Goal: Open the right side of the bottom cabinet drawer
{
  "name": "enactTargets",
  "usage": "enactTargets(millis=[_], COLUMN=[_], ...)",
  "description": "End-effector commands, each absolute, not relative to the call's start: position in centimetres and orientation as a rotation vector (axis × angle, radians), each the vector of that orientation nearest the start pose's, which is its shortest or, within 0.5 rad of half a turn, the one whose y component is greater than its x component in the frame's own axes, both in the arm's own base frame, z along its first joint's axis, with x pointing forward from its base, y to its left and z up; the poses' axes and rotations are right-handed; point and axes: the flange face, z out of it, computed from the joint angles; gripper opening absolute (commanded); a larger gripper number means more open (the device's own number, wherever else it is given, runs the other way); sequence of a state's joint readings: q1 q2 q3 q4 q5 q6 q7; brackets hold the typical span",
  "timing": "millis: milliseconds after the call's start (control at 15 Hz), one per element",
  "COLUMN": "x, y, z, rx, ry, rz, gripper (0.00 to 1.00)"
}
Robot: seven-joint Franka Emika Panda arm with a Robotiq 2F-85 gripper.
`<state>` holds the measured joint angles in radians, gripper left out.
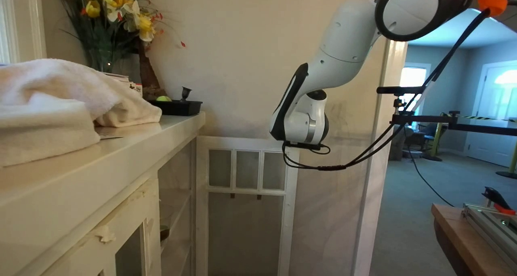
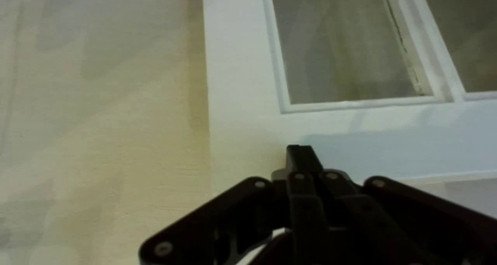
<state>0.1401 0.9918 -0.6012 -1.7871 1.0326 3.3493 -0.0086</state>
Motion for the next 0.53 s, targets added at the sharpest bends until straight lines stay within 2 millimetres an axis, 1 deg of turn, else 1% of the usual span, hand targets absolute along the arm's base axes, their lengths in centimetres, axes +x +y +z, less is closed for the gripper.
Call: enactTargets(millis=[0,67,200,400,467], x=[58.2,58.4,58.2,57.5,57.0], y=[-31.9,-31.6,-30.9,-29.5,-29.1], z=[17.5,18.1,20.9,25.6,27.5], rx=[-2.937,-2.984,-3.07,-3.185,-3.225], ry=[1.539,1.473,1.319,1.088,1.018], rz=[-1.127,-1.075,-1.002,-0.915,-0.88], gripper=[0.0,0.0,0.0,0.0,0.0])
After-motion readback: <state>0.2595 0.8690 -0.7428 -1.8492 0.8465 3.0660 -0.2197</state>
